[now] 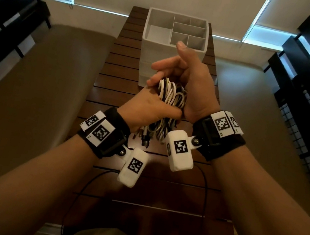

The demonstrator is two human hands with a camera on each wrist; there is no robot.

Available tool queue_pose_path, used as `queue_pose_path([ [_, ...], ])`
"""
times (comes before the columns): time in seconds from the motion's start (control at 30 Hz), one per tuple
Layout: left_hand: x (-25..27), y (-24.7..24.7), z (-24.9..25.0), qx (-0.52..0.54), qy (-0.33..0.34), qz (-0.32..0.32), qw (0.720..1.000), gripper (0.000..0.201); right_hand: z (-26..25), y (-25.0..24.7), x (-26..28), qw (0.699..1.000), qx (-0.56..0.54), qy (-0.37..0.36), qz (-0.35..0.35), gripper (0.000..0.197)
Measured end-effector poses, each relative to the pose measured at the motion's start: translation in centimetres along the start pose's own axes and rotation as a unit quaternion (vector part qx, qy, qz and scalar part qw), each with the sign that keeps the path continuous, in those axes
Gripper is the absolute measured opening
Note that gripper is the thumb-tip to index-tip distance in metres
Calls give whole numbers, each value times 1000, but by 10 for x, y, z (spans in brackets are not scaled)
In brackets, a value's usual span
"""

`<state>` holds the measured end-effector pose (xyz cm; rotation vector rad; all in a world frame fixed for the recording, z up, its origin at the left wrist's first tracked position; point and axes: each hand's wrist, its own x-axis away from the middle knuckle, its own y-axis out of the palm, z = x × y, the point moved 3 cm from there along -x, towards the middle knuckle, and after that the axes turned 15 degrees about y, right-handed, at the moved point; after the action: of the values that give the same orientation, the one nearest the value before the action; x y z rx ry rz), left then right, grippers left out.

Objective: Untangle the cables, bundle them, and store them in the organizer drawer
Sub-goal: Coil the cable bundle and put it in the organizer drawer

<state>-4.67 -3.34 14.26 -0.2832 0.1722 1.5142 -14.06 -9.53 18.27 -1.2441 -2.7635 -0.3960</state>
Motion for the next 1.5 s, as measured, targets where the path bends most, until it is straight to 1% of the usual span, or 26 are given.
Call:
queue_pose_path([
  [0.17, 4, 7, -7, 42, -22, -1, 999, 47, 9, 0, 2, 999, 44, -10, 28, 59],
  [0.27, 1, 6, -12, 12, -13, -17, 1000, 43, 10, 2, -1, 996, 58, -30, 53, 57],
  [0.37, 1, 7, -24, -29, -13, 14, 999, 30, 13, 3, -5, 991, 86, -47, 95, 59],
  [0.43, 1, 10, -32, -95, -20, 19, 995, 22, 15, 5, -8, 986, 107, -58, 118, 59],
  [0.5, 0, 13, -40, -158, -20, 24, 987, 27, 18, 5, -9, 981, 118, -67, 135, 57],
  [0.53, 1, 14, -42, -160, -28, 43, 986, 29, 19, 5, -9, 981, 120, -69, 138, 56],
  [0.6, 4, 15, -45, -152, -35, 77, 985, 30, 20, 7, -10, 979, 125, -74, 141, 55],
  [0.73, 6, 14, -42, -143, -37, 95, 985, 34, 18, 8, -10, 972, 147, -100, 151, 54],
  [0.8, 5, 12, -38, -112, -38, 107, 987, 22, 17, 10, -9, 972, 138, -108, 155, 54],
  [0.83, 4, 12, -34, -98, -34, 114, 988, 18, 16, 9, -8, 971, 130, -114, 164, 53],
  [0.9, 0, 9, -25, -76, -17, 124, 989, 23, 10, 3, -6, 964, 112, -127, 205, 48],
  [0.97, -6, -1, -22, -50, -5, 151, 987, 21, 5, -11, -5, 957, 99, -117, 246, 43],
  [1.0, -7, -7, -20, -35, -13, 168, 985, 19, 5, -17, -3, 957, 116, -105, 244, 45],
  [1.03, -7, -13, -21, -14, -23, 179, 983, 16, 8, -21, -1, 958, 154, -82, 226, 49],
  [1.1, -7, -18, -16, 42, -27, 178, 983, 19, 26, -28, 4, 961, 234, -5, 149, 70],
  [1.13, -6, -18, -13, 67, -23, 171, 983, 20, 38, -28, 8, 963, 247, 30, 100, 81],
  [1.17, -6, -17, -9, 86, -20, 163, 983, 19, 50, -27, 11, 970, 231, 52, 50, 86],
  [1.2, -7, -15, -5, 92, -16, 155, 983, 20, 60, -25, 14, 978, 197, 63, 2, 87],
  [1.23, -7, -13, -1, 93, -8, 145, 985, 22, 68, -23, 15, 984, 159, 70, -40, 84],
  [1.3, -7, -8, 6, 81, 3, 128, 989, 22, 74, -16, 20, 987, 92, 85, -101, 72],
  [1.37, -2, -4, 9, 85, -1, 122, 989, 17, 75, -11, 28, 981, 38, 111, -154, 65],
  [1.4, 0, -2, 9, 88, -3, 125, 988, 16, 77, -10, 32, 975, 17, 123, -181, 64],
  [1.5, 6, 4, 9, 98, -5, 145, 985, 15, 83, -14, 41, 960, -17, 166, -226, 69],
])
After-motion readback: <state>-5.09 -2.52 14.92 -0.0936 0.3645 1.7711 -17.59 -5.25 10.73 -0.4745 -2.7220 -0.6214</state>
